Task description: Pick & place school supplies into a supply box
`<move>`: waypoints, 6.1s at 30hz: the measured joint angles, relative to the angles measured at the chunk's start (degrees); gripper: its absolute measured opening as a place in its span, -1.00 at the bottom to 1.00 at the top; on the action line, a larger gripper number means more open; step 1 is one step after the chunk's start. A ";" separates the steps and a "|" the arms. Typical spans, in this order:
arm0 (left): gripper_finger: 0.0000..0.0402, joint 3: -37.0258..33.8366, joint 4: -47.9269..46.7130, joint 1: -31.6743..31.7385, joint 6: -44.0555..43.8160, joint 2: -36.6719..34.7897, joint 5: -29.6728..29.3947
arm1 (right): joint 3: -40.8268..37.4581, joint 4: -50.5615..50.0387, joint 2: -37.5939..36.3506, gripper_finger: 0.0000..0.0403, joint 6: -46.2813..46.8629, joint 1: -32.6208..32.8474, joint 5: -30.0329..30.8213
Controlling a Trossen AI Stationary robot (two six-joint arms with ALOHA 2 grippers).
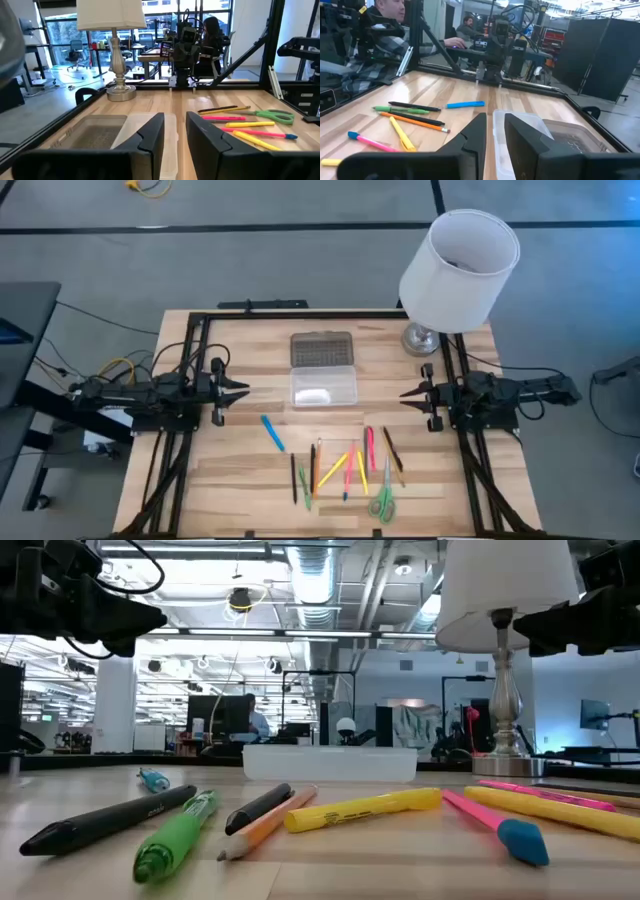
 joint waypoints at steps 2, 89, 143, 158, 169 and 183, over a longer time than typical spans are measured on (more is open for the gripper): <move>-0.62 0.00 0.00 0.00 0.03 0.01 0.00 | 0.00 0.00 0.01 -0.67 -0.01 0.02 0.00; -0.62 0.01 8.66 -0.01 -13.25 0.02 4.60 | 0.00 0.04 0.02 -0.67 -10.67 0.11 0.05; -0.62 5.77 31.03 -0.02 7.69 29.03 23.90 | 1.18 15.17 0.02 -0.67 -2.60 0.18 -0.22; -0.62 5.92 25.84 0.00 9.47 28.99 -2.22 | 1.18 15.78 0.00 -0.67 -2.99 0.11 -0.13; -0.62 6.02 9.27 -0.07 15.06 29.47 8.13 | 1.18 16.09 0.00 -0.67 -7.56 0.11 -0.13; -0.62 15.42 12.11 -7.27 26.90 48.21 4.55 | 1.18 17.29 0.02 -0.67 -13.18 0.11 -0.17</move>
